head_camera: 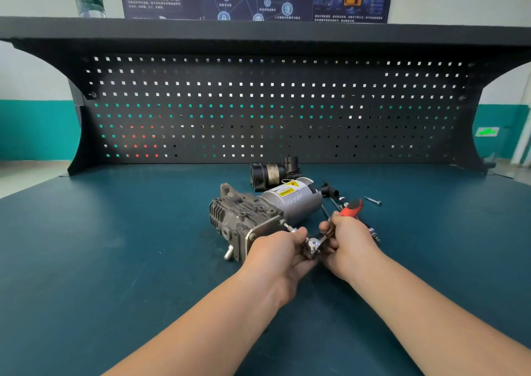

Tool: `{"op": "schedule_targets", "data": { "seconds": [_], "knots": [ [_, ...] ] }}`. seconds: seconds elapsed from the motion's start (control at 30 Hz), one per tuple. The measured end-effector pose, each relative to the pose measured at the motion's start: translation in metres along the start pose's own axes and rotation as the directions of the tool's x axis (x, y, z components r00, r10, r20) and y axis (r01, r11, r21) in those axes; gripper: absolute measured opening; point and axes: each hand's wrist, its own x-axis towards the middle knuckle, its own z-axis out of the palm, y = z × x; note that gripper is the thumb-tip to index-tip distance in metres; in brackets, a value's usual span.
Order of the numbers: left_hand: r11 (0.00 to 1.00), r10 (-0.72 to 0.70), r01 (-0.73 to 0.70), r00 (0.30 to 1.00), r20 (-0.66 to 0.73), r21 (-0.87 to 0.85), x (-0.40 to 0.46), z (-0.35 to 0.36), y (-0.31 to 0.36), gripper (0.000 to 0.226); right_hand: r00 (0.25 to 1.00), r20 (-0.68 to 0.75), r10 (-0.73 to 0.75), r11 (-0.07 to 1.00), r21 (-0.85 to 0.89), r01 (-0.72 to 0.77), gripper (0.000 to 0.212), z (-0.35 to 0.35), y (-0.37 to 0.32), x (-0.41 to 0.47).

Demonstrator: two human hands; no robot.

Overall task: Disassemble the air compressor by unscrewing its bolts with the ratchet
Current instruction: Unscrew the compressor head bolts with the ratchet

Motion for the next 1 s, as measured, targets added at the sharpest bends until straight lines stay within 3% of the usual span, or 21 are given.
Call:
{"op": "schedule_targets", "data": {
  "seconds": [0.1, 0.17, 0.23, 0.3, 0.37, 0.43, 0.47, 0.5, 0.53, 0.57, 0.63, 0.7, 0.77, 0.83, 0.9, 1.0],
  "knots": [
    [1.000, -0.003, 0.003, 1.000, -0.002, 0.002, -0.001, 0.001, 0.001, 0.009, 0.981, 0.014, -0.193, 0.979, -0.069, 0.193, 0.025, 0.001, 0.000, -0.003],
    [1.000, 0.004, -0.004, 1.000, 0.001, 0.002, -0.003, 0.001, 0.001, 0.009, 0.890, 0.074, -0.451, 0.866, -0.203, 0.456, 0.026, 0.001, 0.000, -0.006],
    [1.000, 0.009, -0.009, 1.000, 0.017, 0.005, -0.004, 0.001, 0.001, 0.007, 0.691, 0.220, -0.688, 0.630, -0.291, 0.720, 0.026, 0.002, 0.000, -0.014],
    [1.000, 0.009, -0.010, 0.999, 0.038, 0.014, -0.005, 0.001, 0.002, 0.008, 0.441, 0.418, -0.794, 0.340, -0.296, 0.893, 0.023, 0.002, 0.002, -0.025],
    [1.000, -0.011, 0.011, 0.998, 0.066, 0.003, -0.006, 0.001, 0.002, 0.013, 0.177, 0.621, -0.763, 0.017, -0.255, 0.967, 0.016, 0.001, 0.003, -0.034],
    [0.996, -0.034, 0.043, 0.993, 0.111, -0.078, -0.008, 0.000, 0.002, 0.017, -0.071, 0.759, -0.647, -0.297, -0.165, 0.941, 0.006, 0.001, 0.004, -0.040],
    [0.988, -0.035, 0.054, 0.990, 0.136, -0.142, -0.009, 0.000, 0.002, 0.018, -0.149, 0.783, -0.604, -0.398, -0.134, 0.908, 0.010, 0.002, 0.006, -0.041],
    [0.982, -0.033, 0.060, 0.989, 0.145, -0.180, -0.010, 0.000, 0.002, 0.020, -0.179, 0.785, -0.593, -0.434, -0.124, 0.892, 0.016, 0.002, 0.007, -0.039],
    [0.984, -0.039, 0.063, 0.989, 0.143, -0.168, -0.009, -0.001, 0.003, 0.021, -0.146, 0.770, -0.622, -0.393, -0.145, 0.908, 0.018, 0.002, 0.008, -0.039],
    [0.991, -0.048, 0.063, 0.991, 0.126, -0.120, -0.007, -0.001, 0.003, 0.021, -0.065, 0.735, -0.675, -0.287, -0.181, 0.941, 0.014, 0.002, 0.008, -0.039],
    [0.998, -0.039, 0.042, 0.996, 0.083, -0.042, -0.005, 0.000, 0.004, 0.017, 0.195, 0.619, -0.761, 0.035, -0.260, 0.965, 0.017, 0.003, 0.006, -0.035],
    [0.999, -0.030, 0.031, 0.998, 0.054, -0.025, -0.004, 0.001, 0.004, 0.010, 0.445, 0.447, -0.776, 0.322, -0.327, 0.889, 0.025, 0.003, 0.002, -0.026],
    [0.999, -0.025, 0.026, 0.999, 0.037, -0.019, -0.004, 0.002, 0.004, 0.008, 0.671, 0.249, -0.698, 0.585, -0.343, 0.735, 0.026, 0.004, -0.003, -0.016],
    [1.000, -0.023, 0.024, 0.999, 0.037, -0.015, -0.004, 0.002, 0.004, 0.007, 0.868, 0.081, -0.491, 0.839, -0.225, 0.496, 0.025, 0.003, -0.004, -0.006],
    [1.000, -0.026, 0.027, 0.999, 0.033, -0.014, -0.003, 0.002, 0.003, 0.005, 0.968, -0.011, -0.251, 0.966, -0.068, 0.250, 0.025, 0.001, -0.002, -0.002],
    [1.000, -0.021, 0.021, 1.000, 0.021, -0.004, -0.003, 0.001, 0.003, 0.006, 0.995, -0.028, -0.101, 0.995, 0.023, 0.101, 0.026, 0.001, 0.002, 0.000]
  ]
}}
